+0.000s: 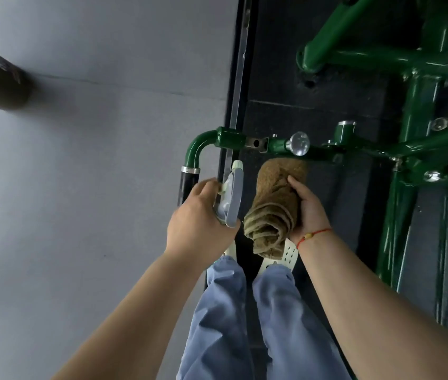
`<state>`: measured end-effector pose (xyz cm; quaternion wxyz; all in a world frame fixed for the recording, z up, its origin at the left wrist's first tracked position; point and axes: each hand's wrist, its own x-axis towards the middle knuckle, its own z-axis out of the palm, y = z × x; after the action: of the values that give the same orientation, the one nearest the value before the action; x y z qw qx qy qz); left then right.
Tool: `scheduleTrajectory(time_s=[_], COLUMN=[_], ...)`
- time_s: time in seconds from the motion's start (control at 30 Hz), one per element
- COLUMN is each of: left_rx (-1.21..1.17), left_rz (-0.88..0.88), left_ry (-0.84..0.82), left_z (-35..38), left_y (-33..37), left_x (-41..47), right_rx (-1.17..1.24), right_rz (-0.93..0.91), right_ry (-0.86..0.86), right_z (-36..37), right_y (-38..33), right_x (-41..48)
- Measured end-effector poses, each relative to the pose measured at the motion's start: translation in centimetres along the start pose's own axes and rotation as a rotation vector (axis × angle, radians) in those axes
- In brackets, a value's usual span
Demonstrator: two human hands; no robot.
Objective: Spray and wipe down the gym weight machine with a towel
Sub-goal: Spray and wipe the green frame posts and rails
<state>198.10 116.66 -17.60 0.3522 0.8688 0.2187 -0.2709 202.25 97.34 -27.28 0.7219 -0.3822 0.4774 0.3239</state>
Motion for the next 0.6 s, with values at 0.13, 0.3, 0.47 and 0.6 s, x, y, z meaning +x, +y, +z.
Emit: scheduleTrajectory(time_s=[0.13, 0.3, 0.47, 0.6], left_rx=[0.015, 0.108, 0.156, 0.141], left_rz=[0.058, 0.046, -0.040, -0.081], left_ry=[-0.138, -0.192, -0.194, -0.176], left_z=[2.2, 6.0, 9.0, 9.9], left_y=[2.3, 4.8, 7.1, 8.4], left_x=[0.9, 2.4, 3.3, 3.7], right_rx=[0.071, 0.036, -0.035, -0.278], right_rz=[-0.082, -0.164, -0.248, -0.546], right_ry=[0.156, 0.232, 0.347, 0.419], right_z=[-2.1, -4.1, -5.3, -5.5], right_y=[-2.2, -5.4, -8.5, -10.3], right_x=[-0.3, -0.7, -0.6, -0.4])
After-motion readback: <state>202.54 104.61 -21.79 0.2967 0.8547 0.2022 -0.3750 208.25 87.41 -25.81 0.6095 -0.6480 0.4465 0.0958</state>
